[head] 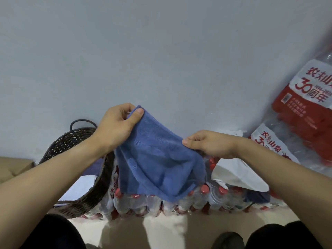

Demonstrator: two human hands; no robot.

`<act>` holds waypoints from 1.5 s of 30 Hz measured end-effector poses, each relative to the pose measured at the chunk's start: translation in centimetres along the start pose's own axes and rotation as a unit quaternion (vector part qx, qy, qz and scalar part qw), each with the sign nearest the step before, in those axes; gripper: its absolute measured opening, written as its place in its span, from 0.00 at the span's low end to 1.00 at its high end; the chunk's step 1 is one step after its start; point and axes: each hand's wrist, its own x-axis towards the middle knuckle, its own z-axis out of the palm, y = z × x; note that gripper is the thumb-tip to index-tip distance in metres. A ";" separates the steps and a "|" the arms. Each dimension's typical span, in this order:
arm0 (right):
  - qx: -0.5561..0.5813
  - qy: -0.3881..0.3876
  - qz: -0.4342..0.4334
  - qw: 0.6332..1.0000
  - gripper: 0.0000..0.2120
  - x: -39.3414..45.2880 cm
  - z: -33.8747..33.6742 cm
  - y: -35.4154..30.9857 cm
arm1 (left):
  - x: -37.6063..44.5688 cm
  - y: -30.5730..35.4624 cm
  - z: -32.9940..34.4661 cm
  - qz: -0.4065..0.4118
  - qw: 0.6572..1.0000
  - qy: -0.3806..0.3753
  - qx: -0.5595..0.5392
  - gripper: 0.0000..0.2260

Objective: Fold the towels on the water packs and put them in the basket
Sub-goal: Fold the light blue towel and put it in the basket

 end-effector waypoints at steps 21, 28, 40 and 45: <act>-0.054 -0.095 0.160 0.981 0.13 -2.1 -2.9 0.5 | -0.4 -4.4 -3.7 -0.117 0.954 -0.130 0.242 0.07; 0.006 -0.066 0.128 0.990 0.10 -2.1 -3.5 0.2 | -0.2 -6.1 -3.2 -0.121 0.914 -0.226 0.314 0.10; -0.162 0.174 0.093 0.967 0.14 5.3 -2.4 6.1 | 1.6 -11.6 1.0 -0.137 0.929 -0.192 0.284 0.06; -0.327 0.121 0.141 0.927 0.15 8.6 -0.7 8.7 | 1.3 -14.3 4.0 -0.131 0.914 -0.217 0.316 0.09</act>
